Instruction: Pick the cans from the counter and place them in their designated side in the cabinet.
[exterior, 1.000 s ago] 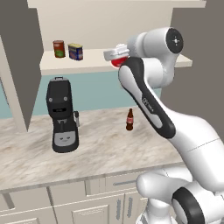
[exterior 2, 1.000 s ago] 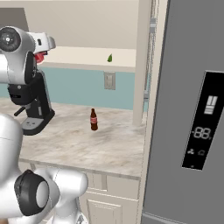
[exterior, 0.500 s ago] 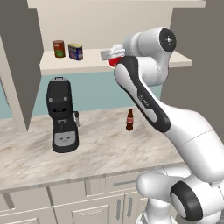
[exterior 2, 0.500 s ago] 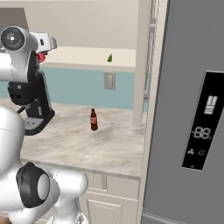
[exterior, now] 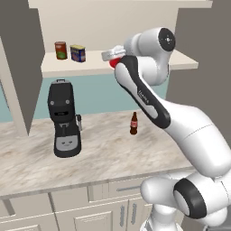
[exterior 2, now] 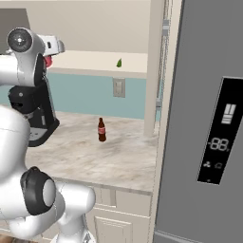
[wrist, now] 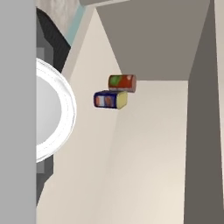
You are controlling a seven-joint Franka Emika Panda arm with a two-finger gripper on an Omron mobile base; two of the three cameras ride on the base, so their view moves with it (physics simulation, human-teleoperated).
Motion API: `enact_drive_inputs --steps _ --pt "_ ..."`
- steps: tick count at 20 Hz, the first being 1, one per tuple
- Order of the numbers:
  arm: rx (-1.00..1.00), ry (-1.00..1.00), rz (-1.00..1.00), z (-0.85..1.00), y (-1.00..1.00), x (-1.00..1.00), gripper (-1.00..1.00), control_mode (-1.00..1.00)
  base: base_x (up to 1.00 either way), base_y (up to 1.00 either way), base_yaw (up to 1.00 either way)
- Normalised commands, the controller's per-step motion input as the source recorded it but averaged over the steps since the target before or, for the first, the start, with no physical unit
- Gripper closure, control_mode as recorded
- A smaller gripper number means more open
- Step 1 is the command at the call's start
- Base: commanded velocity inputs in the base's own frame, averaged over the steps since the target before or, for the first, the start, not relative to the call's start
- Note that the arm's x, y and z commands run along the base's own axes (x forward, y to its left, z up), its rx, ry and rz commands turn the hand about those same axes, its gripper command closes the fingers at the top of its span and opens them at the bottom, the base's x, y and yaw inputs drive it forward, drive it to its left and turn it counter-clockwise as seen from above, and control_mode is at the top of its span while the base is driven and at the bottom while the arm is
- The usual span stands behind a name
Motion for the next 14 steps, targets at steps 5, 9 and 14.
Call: enact_drive_inputs --steps 5,9,14 --pt "0.00 0.01 0.00 -0.03 0.06 0.26 1.00 -1.00 0.00 0.00 0.00" --pt "0.00 0.01 0.00 -0.02 0.06 0.25 1.00 -1.00 0.00 0.00 0.00" --pt "0.00 0.01 0.00 -0.01 0.06 0.25 1.00 -1.00 0.00 0.00 0.00"
